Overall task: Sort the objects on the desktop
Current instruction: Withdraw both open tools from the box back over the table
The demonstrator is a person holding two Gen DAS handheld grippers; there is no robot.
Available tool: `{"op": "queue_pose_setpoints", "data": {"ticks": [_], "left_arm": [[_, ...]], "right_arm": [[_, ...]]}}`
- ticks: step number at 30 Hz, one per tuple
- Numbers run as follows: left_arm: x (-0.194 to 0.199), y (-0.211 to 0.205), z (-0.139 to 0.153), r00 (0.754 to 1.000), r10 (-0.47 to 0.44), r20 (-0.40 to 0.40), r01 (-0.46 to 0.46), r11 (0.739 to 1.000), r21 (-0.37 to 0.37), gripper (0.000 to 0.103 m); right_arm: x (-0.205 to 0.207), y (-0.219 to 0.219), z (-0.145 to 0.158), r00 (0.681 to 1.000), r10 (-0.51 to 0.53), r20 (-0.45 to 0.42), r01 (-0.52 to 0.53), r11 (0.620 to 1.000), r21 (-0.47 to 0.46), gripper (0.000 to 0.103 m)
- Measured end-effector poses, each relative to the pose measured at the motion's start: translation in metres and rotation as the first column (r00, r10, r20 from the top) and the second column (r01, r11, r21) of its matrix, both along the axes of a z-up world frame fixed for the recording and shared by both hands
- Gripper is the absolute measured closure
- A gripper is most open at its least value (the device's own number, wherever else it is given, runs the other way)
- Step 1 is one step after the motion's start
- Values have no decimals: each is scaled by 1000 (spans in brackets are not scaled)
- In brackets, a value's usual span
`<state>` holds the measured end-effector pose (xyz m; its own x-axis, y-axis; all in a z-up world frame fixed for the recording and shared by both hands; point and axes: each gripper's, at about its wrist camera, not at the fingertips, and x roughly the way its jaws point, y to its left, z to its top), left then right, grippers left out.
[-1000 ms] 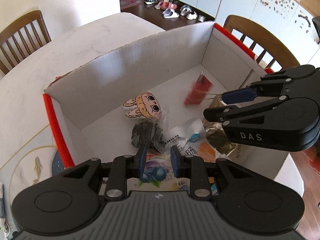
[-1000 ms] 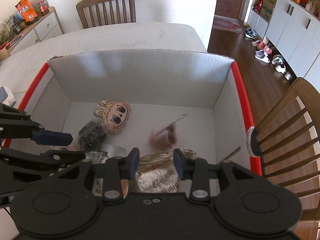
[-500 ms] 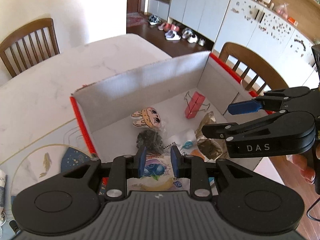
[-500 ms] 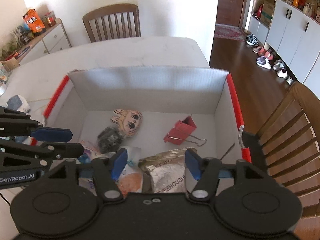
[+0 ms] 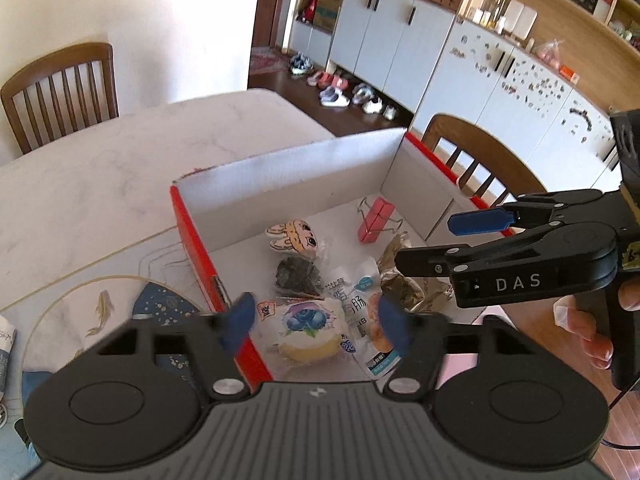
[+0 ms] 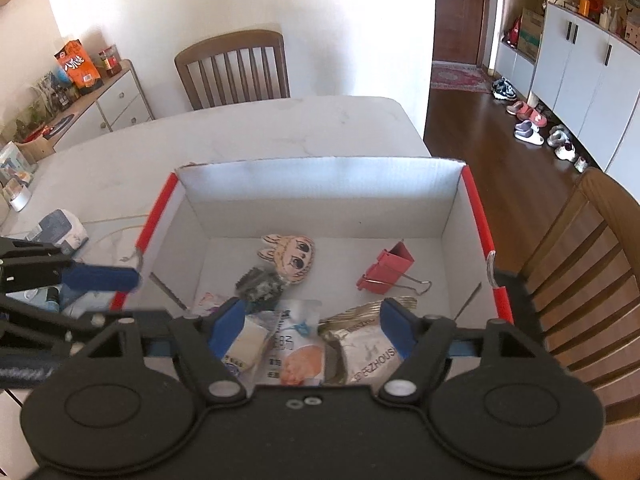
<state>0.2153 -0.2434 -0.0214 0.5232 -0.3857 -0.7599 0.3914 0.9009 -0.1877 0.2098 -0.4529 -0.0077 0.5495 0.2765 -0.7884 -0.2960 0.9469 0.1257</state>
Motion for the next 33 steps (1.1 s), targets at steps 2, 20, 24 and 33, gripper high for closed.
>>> {"op": "queue_pose_setpoints", "data": {"ticks": [2,20,24,33], "left_arm": [[-4,5,3,1000,-4,12,4,1000,-2,34],[-43,74,16,998,57,41,-55,997,-62,25],[-53,95,17,996,77,51,-74,995,-67,22],[-73,151,8,990,132,48,-129,989,-67,0]], "right_arm": [[-3,3,1,1000,-8,5,8,1000,2,27],[-43,68,18,997,15,72,-17,999,38,23],[-56,87,19,996,33,81,-37,998,49,16],[-79,139,15,994,81,71,-85,995,58,10]]}}
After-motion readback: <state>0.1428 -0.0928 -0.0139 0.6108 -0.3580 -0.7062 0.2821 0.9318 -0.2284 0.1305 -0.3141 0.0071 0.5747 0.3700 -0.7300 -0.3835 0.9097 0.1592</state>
